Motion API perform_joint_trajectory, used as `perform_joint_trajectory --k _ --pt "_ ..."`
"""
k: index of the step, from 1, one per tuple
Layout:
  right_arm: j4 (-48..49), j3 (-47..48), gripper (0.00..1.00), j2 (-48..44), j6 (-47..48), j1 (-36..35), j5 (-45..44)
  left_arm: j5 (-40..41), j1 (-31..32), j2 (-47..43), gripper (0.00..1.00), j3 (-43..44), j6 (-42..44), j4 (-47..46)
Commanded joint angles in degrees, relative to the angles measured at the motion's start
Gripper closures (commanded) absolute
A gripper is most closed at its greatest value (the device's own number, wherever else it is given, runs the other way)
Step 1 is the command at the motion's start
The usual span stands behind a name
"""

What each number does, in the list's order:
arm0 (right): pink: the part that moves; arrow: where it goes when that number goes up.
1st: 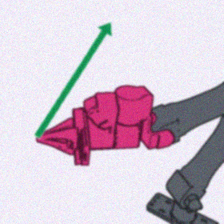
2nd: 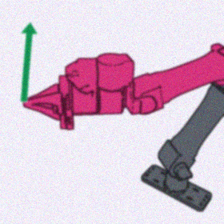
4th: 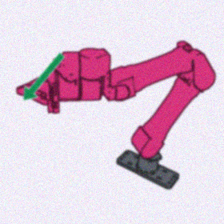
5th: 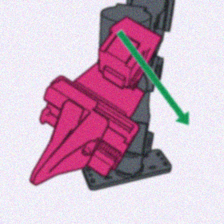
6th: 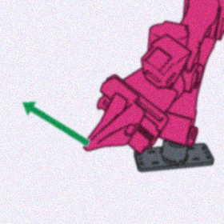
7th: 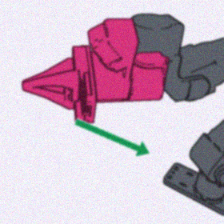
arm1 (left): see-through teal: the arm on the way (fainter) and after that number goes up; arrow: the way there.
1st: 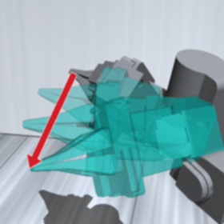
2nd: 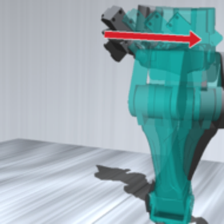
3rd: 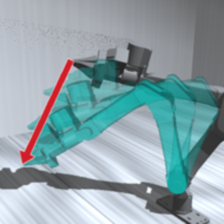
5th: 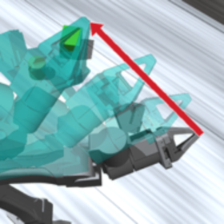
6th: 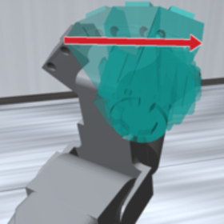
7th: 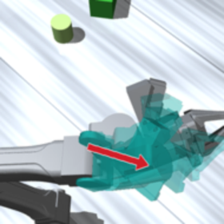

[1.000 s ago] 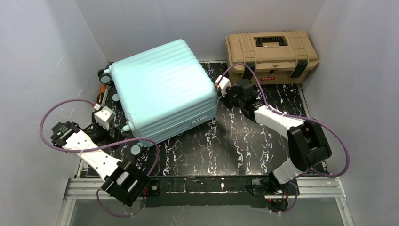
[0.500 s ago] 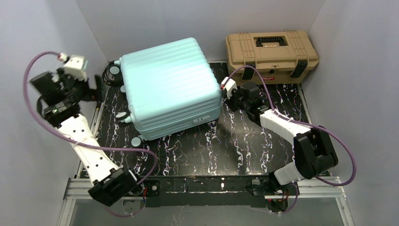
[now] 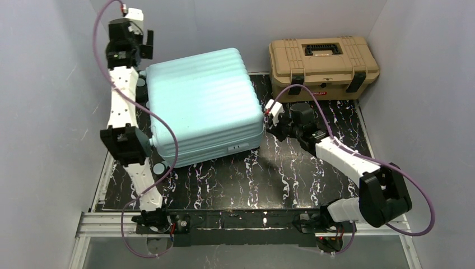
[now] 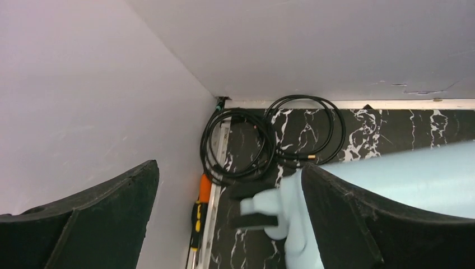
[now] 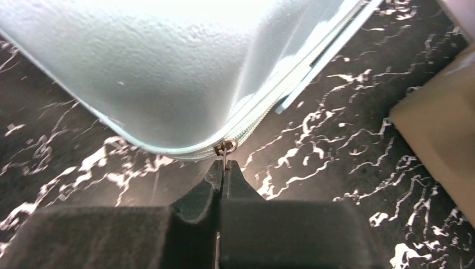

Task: Pack the luggage
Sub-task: Zip the luggage at the center of the board.

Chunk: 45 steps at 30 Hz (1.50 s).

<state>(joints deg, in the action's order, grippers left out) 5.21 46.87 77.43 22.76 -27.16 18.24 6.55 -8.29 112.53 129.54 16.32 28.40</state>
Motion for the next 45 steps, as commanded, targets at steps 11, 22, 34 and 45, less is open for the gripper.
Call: perform_joint_trajectory --k 11,22,34,45 --pt "-18.0 4.8 0.99 -8.9 10.4 -4.0 20.3 21.6 14.1 17.1 0.06 12.4 16.7 -20.1" --pt "-19.9 3.6 0.99 -9.0 12.9 -4.0 20.0 17.0 17.0 18.8 0.07 4.9 20.5 -21.3" --pt "-16.9 3.8 0.99 -8.9 13.8 -3.8 9.9 25.2 19.7 28.0 0.06 9.4 33.2 -27.9" --pt "-12.2 4.3 0.99 -8.0 11.7 -2.4 0.8 11.6 20.5 21.8 0.33 -2.4 28.5 -22.2"
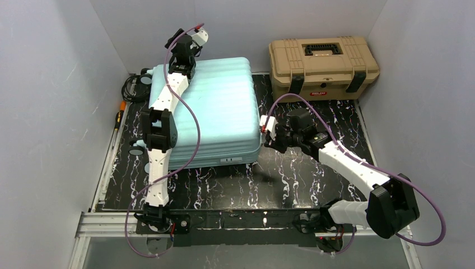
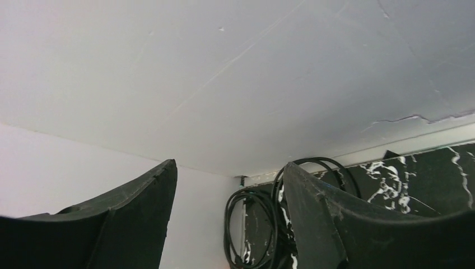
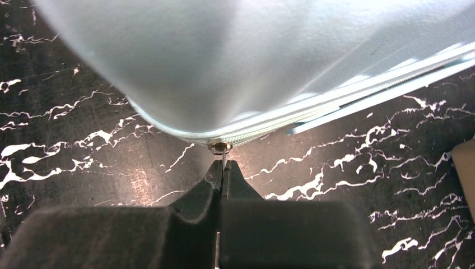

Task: Pack the luggage
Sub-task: Zip the luggage at the center of the board.

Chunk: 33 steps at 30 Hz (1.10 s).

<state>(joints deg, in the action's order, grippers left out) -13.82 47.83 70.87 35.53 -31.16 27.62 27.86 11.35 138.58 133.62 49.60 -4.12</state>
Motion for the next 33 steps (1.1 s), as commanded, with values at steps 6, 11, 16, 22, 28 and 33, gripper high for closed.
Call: perform_joint_trajectory --k 6,11,16,22,28,33 --pt "14.8 4.1 0.99 1.1 -1.6 2.8 -20.0 -21.9 1.6 -8.5 0.35 -12.0 -6.2 15.7" --pt "20.2 5.9 0.99 5.0 -0.8 3.6 -20.2 -25.4 2.3 -8.7 0.38 -13.7 -6.4 16.4" --pt "28.4 7.2 0.99 10.8 -1.5 4.0 -17.5 -30.2 2.7 -9.2 0.40 -14.4 -6.9 17.7" --pt "32.9 15.5 0.99 21.2 -7.2 4.9 -14.4 -31.6 3.1 -9.8 0.44 -14.7 -6.9 18.9" --pt "30.1 29.7 0.99 32.6 -12.3 5.6 -17.0 -32.4 3.1 -11.4 0.45 -17.6 -6.2 19.2" --pt "22.7 46.2 0.99 43.4 -15.7 6.6 -21.1 -33.7 3.1 -13.9 0.46 -20.8 -6.4 19.1"
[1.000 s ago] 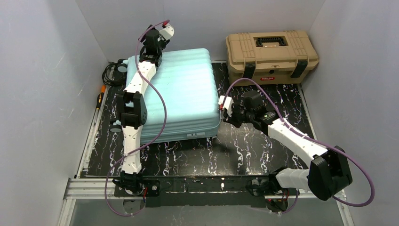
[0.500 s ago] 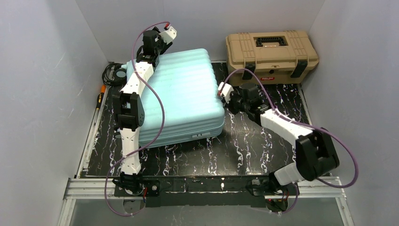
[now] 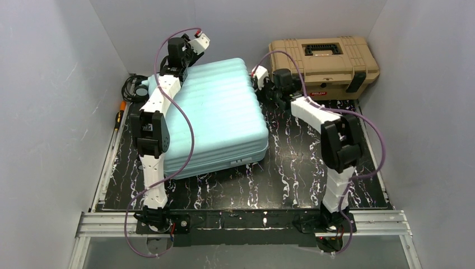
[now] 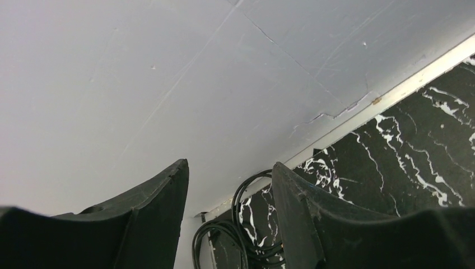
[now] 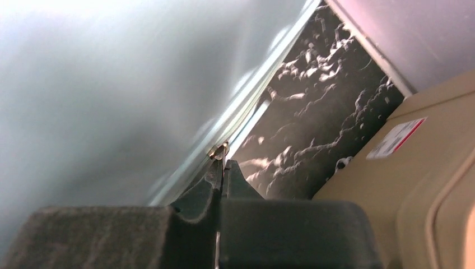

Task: Pack the luggage
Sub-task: Zip the luggage at the center of the board.

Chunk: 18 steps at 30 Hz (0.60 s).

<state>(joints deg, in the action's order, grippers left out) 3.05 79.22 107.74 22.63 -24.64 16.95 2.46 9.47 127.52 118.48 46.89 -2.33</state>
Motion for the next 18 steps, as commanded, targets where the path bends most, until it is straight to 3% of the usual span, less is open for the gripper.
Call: perform_joint_trajectory --k 1,8,11,13,18 --pt "5.1 18.0 0.99 8.8 -3.5 0.3 -10.6 -8.3 5.0 -3.1 0.46 -6.0 -3.7 17.3" --pt "2.1 34.9 0.99 22.2 -5.3 0.6 -11.6 -6.7 5.0 -5.7 0.45 -8.7 -4.5 16.8" --pt "2.4 35.9 0.99 23.8 -6.0 0.6 -11.1 3.2 5.0 -5.5 0.18 -4.5 -7.4 16.0" --pt "2.1 35.7 0.99 23.7 -6.4 0.6 -10.7 13.0 4.4 -3.9 0.03 4.0 -8.9 18.0" --pt "1.0 34.6 0.99 22.7 -7.5 0.6 -8.7 21.8 0.8 -7.7 0.02 18.2 -16.1 27.4"
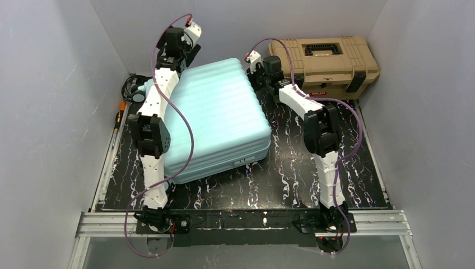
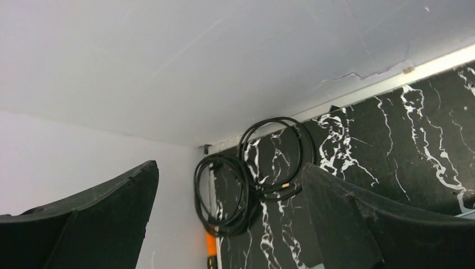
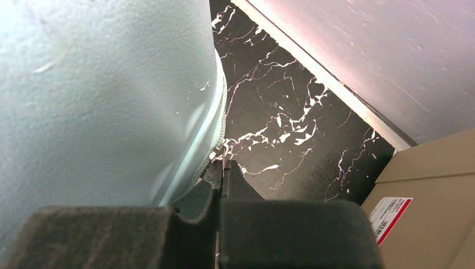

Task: Pack the luggage
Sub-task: Zip the luggage at the center of the board.

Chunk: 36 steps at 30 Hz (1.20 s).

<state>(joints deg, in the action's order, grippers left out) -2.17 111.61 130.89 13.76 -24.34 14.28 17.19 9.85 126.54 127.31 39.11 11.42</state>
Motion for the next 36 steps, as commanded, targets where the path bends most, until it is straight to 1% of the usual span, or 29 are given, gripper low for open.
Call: perform_joint_trajectory --k 1,3,5,7,9,12,15,16,18,20,22,23,24,27,32,36 --pt "6.1 2.1 0.99 -0.8 1.1 0.3 -5.9 8.0 -0.1 -8.9 0.02 9.5 -9.2 14.6" --pt "6.1 2.0 0.99 -1.3 0.6 0.3 -5.5 9.1 -1.5 -15.1 0.02 7.9 -11.4 17.6" --pt "6.0 2.0 0.99 -1.7 0.0 0.4 -5.7 8.8 -2.8 -23.0 0.02 2.9 -13.7 21.9" --pt "5.3 1.9 0.99 -2.1 -0.2 0.3 -6.0 6.9 -3.8 -33.6 0.02 -6.9 -13.9 25.2" --pt "4.5 1.3 0.99 -2.8 -0.4 0.3 -6.3 1.2 -4.9 -45.2 0.02 -18.0 -13.1 30.4" --pt "4.4 -0.5 0.99 -4.1 -0.5 0.3 -6.6 -5.2 -5.4 -62.9 0.02 -35.4 -10.4 38.7" --pt "3.8 -2.0 0.99 -5.3 -0.5 0.3 -6.3 -8.0 -5.6 -78.4 0.02 -51.1 -8.0 47.9" --pt "3.9 -2.7 0.99 -5.8 -0.5 0.4 -6.0 -7.6 -5.6 -82.5 0.02 -54.3 -7.7 50.4" --pt "3.9 -3.8 0.99 -6.5 -0.5 0.3 -5.6 -8.8 -5.8 -90.0 0.02 -58.1 -7.3 55.7" --pt "3.7 -4.6 0.99 -6.9 -0.8 0.3 -5.4 -14.9 -6.0 -94.7 0.02 -59.0 -7.4 60.8" --pt "2.5 -4.7 0.99 -6.8 -0.9 0.3 -5.3 -22.4 -6.1 -98.0 0.02 -60.0 -7.2 63.6" --pt "2.3 -4.5 0.99 -6.6 -1.0 0.3 -5.2 -23.3 -6.1 -98.8 0.02 -61.1 -7.5 63.7" --pt "0.7 -4.4 0.99 -6.5 -1.3 0.3 -5.1 -22.4 -6.2 -98.9 0.02 -62.5 -7.7 63.0" --pt "-0.7 -5.3 0.99 -6.7 -1.4 0.3 -3.7 -11.7 -6.2 -98.7 0.02 -68.2 -6.4 55.9" --pt "-0.7 -7.9 0.99 -8.6 -0.7 0.3 -0.3 0.0 -6.1 -98.3 0.02 -75.8 -2.1 43.5" --pt "-0.8 -9.3 0.99 -10.2 0.7 0.3 1.2 12.0 -6.2 -95.6 0.02 -80.9 -0.6 31.8"
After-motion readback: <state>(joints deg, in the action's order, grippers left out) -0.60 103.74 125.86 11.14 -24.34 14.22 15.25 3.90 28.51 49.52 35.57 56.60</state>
